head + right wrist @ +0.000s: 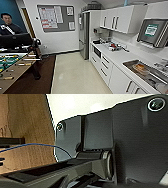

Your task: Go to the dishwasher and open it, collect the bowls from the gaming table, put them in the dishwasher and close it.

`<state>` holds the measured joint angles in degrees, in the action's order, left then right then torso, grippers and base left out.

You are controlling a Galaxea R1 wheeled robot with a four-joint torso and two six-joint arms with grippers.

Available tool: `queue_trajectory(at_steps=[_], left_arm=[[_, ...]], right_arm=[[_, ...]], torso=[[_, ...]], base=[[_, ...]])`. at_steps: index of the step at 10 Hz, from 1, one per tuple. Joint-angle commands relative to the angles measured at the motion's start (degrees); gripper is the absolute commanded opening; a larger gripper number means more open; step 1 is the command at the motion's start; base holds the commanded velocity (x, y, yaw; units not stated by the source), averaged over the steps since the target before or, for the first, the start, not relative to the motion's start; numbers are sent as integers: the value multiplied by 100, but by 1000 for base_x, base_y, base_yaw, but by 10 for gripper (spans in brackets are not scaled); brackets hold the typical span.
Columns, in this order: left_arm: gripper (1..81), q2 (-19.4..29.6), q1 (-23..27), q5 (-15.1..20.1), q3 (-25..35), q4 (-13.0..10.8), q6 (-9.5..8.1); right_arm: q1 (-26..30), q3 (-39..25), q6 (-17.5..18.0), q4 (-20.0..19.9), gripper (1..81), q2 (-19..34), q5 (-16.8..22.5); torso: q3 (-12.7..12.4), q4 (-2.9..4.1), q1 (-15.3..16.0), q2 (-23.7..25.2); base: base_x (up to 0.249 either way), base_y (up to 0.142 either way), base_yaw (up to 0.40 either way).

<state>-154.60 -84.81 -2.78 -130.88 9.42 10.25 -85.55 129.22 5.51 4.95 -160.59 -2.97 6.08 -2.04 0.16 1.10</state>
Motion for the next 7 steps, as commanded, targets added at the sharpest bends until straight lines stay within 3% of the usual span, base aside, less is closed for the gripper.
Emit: queue_trajectory(at_steps=[1,7], left_arm=[[811,175,206,348,62,42,-14],[811,175,206,348,36,33,-14]], right_arm=[[262,-56,-41,93,811,42,315],[262,-47,-68,199,811,15,333]], torso=[[0,0,0,0],[0,0,0,0]], base=[[0,0,302],[0,0,302]])
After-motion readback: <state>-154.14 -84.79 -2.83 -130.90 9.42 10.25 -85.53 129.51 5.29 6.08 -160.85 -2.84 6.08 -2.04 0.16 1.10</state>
